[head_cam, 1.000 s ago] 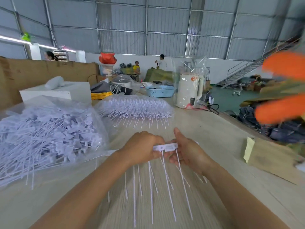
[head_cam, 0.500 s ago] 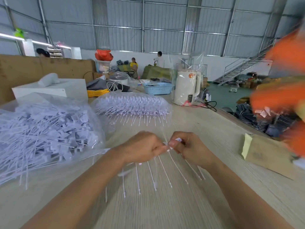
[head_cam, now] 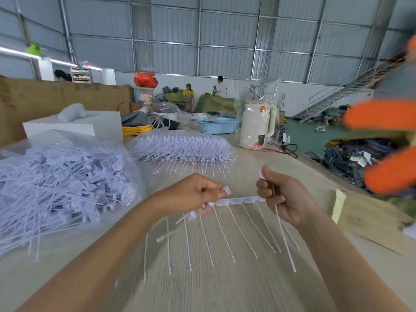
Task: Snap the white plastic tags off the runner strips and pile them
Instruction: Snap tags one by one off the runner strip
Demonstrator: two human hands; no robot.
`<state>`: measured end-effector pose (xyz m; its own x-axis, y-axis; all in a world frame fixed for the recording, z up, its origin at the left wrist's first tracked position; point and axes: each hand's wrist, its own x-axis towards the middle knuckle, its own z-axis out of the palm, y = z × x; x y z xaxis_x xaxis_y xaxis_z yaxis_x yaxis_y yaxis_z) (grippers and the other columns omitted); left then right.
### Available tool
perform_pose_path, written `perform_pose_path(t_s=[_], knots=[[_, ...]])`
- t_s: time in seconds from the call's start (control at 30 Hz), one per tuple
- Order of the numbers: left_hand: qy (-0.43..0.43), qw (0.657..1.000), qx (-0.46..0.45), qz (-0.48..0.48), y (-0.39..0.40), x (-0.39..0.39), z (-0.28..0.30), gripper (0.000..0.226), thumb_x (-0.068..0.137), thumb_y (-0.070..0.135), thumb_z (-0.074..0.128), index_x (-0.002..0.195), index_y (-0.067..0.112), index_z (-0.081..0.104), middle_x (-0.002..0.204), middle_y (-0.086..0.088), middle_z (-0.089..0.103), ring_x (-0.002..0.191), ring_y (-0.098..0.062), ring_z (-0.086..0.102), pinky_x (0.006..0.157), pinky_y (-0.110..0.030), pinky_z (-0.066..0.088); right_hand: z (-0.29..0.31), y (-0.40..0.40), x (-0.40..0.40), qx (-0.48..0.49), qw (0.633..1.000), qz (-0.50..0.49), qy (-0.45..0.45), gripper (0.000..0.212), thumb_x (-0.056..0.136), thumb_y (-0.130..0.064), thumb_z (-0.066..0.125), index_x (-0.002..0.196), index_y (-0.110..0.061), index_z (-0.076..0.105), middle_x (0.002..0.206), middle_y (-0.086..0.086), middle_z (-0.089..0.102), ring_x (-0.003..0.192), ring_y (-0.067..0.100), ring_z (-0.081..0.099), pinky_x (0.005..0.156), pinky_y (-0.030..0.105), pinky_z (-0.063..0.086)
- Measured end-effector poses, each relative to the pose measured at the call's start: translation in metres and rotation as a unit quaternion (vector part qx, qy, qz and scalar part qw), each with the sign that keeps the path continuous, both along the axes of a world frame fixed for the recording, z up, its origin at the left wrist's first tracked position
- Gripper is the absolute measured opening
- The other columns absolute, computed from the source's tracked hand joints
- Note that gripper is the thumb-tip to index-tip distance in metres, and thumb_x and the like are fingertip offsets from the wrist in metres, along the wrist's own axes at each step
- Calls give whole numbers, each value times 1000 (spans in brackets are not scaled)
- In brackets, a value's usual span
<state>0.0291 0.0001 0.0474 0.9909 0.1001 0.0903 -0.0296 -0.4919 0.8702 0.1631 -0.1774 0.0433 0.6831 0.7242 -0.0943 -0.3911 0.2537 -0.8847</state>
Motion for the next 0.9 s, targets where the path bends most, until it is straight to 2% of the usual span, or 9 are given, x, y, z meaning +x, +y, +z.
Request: perform_pose_path(t_s=[0.1,0.13,0.27,0.33,0.47,0.53,0.63,0.77,0.9], knots=[[18,996,-84,5,1,3,-2,22,92,5,54,94,20,70,58,4,61,51,-11,57,50,-21,47,-7,11,-11,-45,998,-1,-51,18,96,-16,49,79,-12,46,57,3,53,39,6,45,25,11,29],[8,998,-68,11,2,4,-1,23,92,3,54,97,20,68,58,5,63,52,-12,58,51,-22,48,-8,12,-12,-52,997,-10,-64,16,95,-14,52,79,-10,50,59,3,56,39,6,48,27,12,31],[-72,985,153,42,1,5,-1,25,86,10,66,109,20,69,96,3,71,82,-22,65,76,-31,51,-13,18,-15,-92,990,-22,-102,17,91,-13,57,76,-5,58,66,10,57,53,14,44,35,12,38],[-92,980,171,46,-1,5,0,20,83,11,69,101,22,71,91,7,70,78,-18,63,74,-31,50,-14,19,-18,-111,989,-25,-99,18,91,-12,55,77,-2,60,69,11,57,55,15,42,37,12,36],[-122,991,46,39,-4,2,5,12,90,7,59,83,15,65,61,9,63,56,-9,57,62,-25,45,-9,19,-24,-62,997,-15,-49,19,93,-5,49,77,2,56,58,10,58,39,9,47,29,13,34],[-131,990,-36,30,-6,2,5,23,94,3,50,79,12,64,63,2,59,49,-7,48,53,-17,39,-8,20,-27,-58,996,0,-64,21,93,-5,50,74,1,56,59,10,58,38,9,45,28,14,31],[-108,987,-120,7,-8,4,1,20,92,-6,42,85,-3,61,68,-12,51,45,-10,43,46,-19,35,-11,23,-29,-77,992,24,-99,23,92,-10,51,70,-6,56,60,9,48,44,10,33,29,15,26],[-59,989,-134,-31,-7,5,0,22,91,-11,38,94,-2,58,64,-4,53,43,-10,46,45,-19,37,-13,23,-27,-62,992,46,-101,20,92,-15,51,73,-8,55,61,7,40,46,11,22,28,15,24],[-37,997,-66,-7,-6,6,-3,21,95,-4,43,114,-2,52,76,-2,52,50,-11,50,52,-21,41,-12,23,-28,-29,989,76,-122,18,94,-20,50,88,-5,58,55,-1,40,39,4,34,28,13,21]])
